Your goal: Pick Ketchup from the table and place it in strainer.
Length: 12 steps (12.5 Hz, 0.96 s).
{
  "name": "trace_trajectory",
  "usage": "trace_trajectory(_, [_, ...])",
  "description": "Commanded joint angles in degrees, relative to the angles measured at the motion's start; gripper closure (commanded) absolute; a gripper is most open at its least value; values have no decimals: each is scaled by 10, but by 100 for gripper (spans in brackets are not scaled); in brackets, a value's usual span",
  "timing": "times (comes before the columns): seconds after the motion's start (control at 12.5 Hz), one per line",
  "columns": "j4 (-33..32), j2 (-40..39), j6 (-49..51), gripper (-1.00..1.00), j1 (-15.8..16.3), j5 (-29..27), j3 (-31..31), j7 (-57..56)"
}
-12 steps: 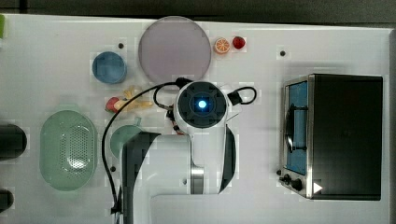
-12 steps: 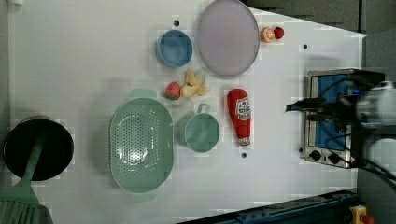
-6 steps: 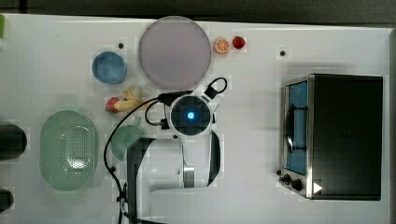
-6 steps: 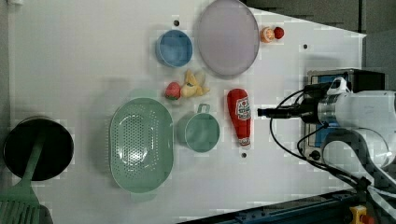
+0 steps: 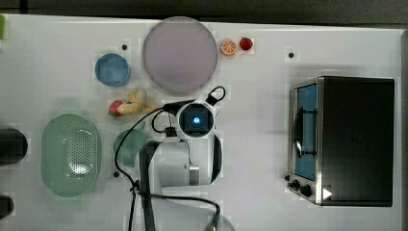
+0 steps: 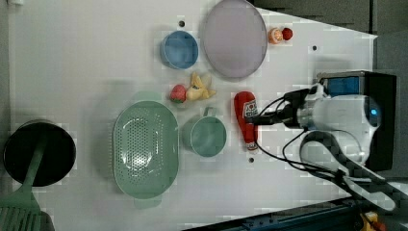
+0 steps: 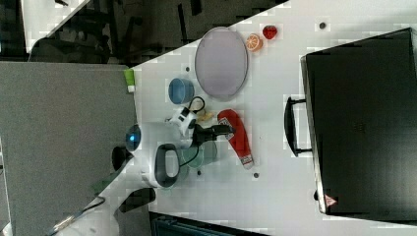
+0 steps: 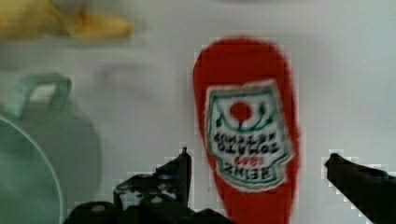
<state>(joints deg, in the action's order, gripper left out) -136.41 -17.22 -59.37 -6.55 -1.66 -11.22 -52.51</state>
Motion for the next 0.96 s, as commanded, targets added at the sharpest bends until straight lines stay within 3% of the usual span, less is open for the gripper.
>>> trace_trajectory(0.08, [-7, -12, -30, -100, -1, 3, 7, -35])
trace_trajectory(0.24, [-7, -24, -38, -93, -1, 2, 6, -34])
trace_trajectory(0.48, [-13, -30, -70, -20, -1, 2, 9, -34])
trace_trajectory(0.56, [-13, -27, -70, -9, -1, 2, 8, -34])
trace_trajectory(0.96, [-9, 57, -37, -9, -2, 2, 12, -34])
